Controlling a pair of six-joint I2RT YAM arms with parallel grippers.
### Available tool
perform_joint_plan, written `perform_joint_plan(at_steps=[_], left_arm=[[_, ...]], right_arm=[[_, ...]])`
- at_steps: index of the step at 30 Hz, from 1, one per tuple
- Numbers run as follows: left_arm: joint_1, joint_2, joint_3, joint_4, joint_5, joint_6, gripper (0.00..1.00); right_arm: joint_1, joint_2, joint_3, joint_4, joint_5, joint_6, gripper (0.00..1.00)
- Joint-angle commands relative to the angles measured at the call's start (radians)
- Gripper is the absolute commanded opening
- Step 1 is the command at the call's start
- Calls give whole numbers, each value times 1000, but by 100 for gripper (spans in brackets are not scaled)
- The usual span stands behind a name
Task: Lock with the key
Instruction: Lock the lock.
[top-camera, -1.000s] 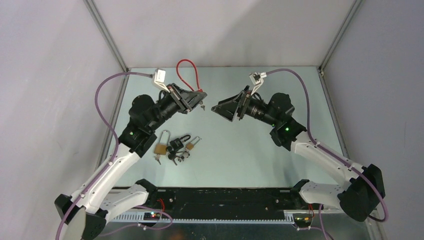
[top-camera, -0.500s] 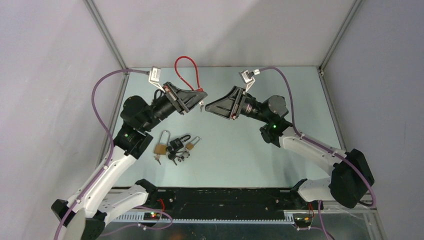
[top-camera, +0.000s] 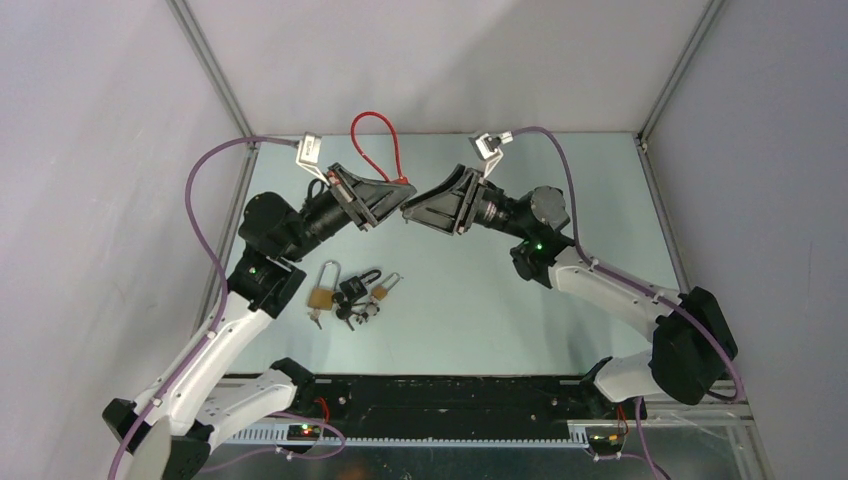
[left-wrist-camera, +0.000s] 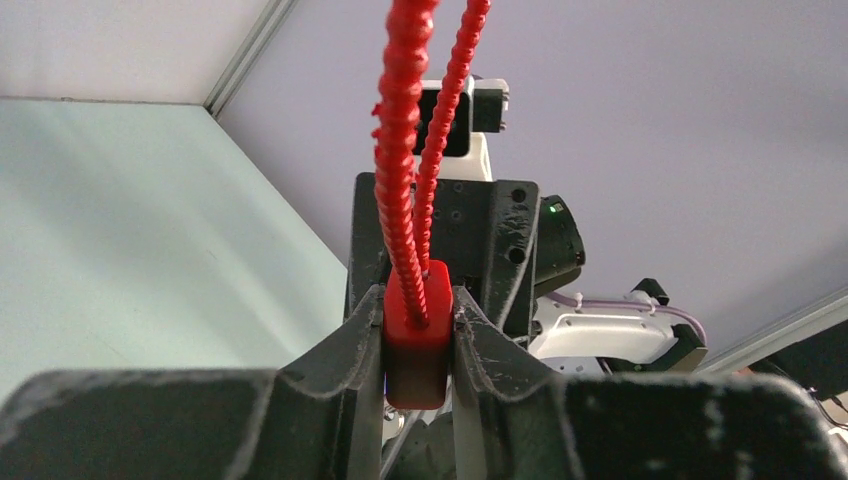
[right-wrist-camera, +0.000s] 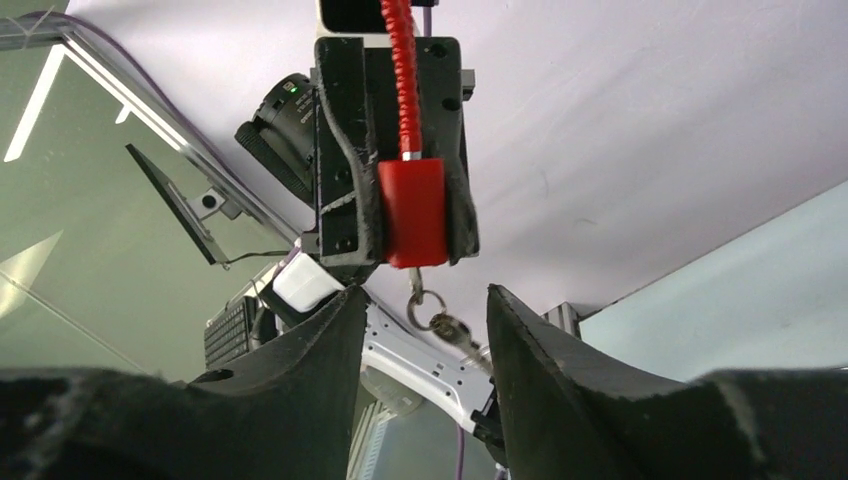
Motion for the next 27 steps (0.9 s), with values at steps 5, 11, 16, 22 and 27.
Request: perform_joint_plan(at_steps=[5,11,16,22,27], left_arm=[[-4,-8,30,74,28,-17,0],[-3,-8,27,78,24,-9,0],[-3,-17,25,78,-12,10,0],[-3,-58,9,77,-116,53,0],[-2,-94,-11,78,-180,82,0]], right_arm=[[9,48,101,0,-17,11,43],[9,68,109,12,-32,44,25],[12,80,108,-2,-60,44,0],[18,52,51,-117,-89,-52,0],[13,19,-31,-201,-112,-127,0]])
